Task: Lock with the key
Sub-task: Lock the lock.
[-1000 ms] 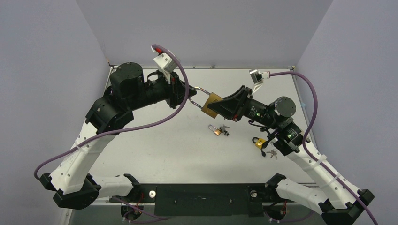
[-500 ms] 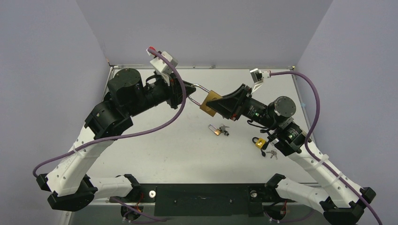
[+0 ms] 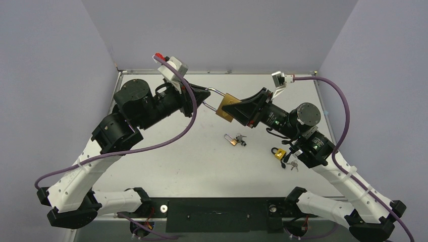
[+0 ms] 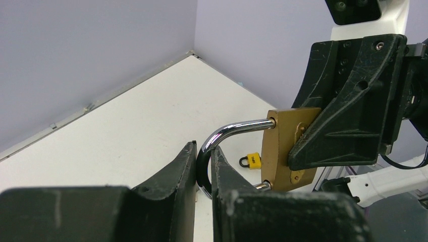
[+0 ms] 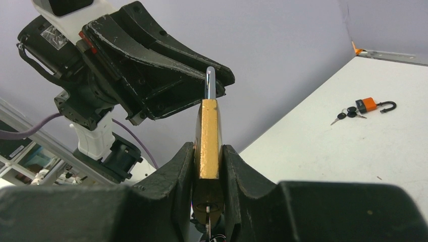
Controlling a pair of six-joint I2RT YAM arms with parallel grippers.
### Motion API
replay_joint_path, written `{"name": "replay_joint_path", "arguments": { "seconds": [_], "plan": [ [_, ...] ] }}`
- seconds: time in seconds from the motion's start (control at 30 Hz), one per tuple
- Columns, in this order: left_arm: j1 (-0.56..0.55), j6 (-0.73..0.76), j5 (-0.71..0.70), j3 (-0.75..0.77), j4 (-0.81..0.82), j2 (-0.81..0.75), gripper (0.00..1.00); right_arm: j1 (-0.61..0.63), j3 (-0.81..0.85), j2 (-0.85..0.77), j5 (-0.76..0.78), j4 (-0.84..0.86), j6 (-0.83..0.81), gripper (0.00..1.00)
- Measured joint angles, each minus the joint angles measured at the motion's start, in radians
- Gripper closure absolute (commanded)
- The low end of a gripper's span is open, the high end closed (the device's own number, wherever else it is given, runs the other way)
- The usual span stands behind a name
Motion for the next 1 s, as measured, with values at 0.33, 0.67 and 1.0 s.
{"name": "replay_joint_path", "arguments": {
  "seconds": [0.33, 0.67, 1.0],
  "plan": [
    [-0.021, 0.002, -0.051, -0.026, 0.043, -0.010, 1.00, 0.003, 0.021, 0.034, 0.000, 0.029, 0.021, 1.00],
    [-0.026, 0.000, -0.052, 0.008, 0.048, 0.004, 1.00, 0.060, 0.116, 0.061, 0.097, -0.060, -0.072, 1.00],
    [-0.037, 0.051, -0.091, 0.083, -0.032, 0.042, 1.00, 0.091, 0.194, 0.106, 0.135, -0.146, -0.125, 1.00]
  ]
}}
